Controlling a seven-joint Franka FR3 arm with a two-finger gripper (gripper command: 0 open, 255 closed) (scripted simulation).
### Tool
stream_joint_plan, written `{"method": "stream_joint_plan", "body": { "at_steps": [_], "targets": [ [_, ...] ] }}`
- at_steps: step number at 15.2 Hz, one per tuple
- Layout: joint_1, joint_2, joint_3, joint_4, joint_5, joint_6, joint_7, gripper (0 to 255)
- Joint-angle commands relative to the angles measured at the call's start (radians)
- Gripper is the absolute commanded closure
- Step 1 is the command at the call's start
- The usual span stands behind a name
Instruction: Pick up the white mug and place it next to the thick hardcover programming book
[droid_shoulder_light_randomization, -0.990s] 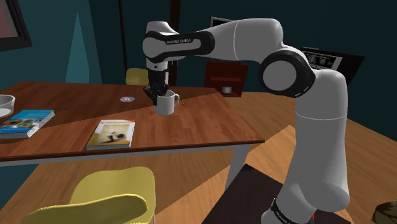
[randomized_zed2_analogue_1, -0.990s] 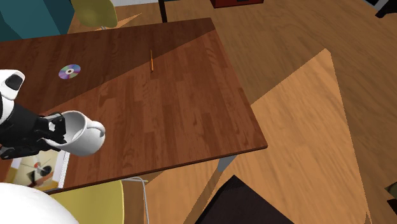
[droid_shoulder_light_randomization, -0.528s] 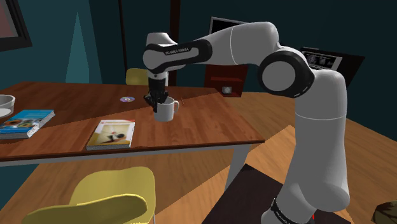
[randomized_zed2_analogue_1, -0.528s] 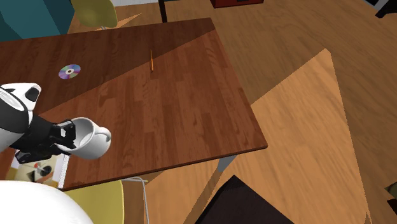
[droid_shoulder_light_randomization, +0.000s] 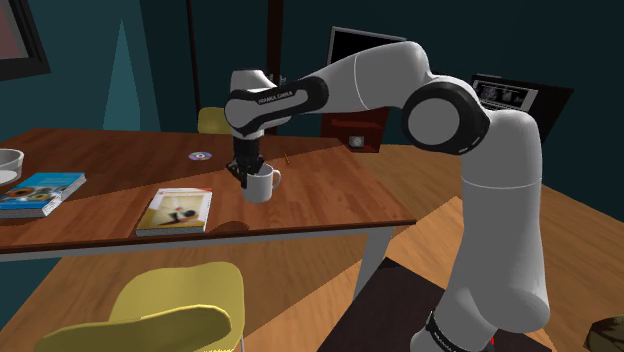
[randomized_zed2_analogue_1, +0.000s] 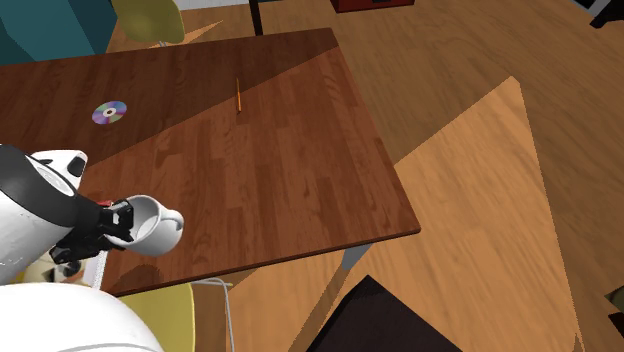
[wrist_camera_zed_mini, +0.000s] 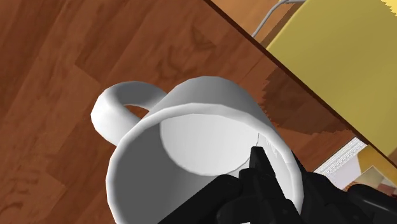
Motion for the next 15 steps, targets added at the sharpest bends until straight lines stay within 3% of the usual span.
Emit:
{"method": "stream_joint_plan", "body": {
  "at_steps": [1,15],
  "targets": [
    [0.000,0.006,0.000,-0.017,0.001,0.024,-0.001,255],
    [-0.002,0.057,0.005,-0.091,0.010,0.149,-0.005,255]
  ]
}}
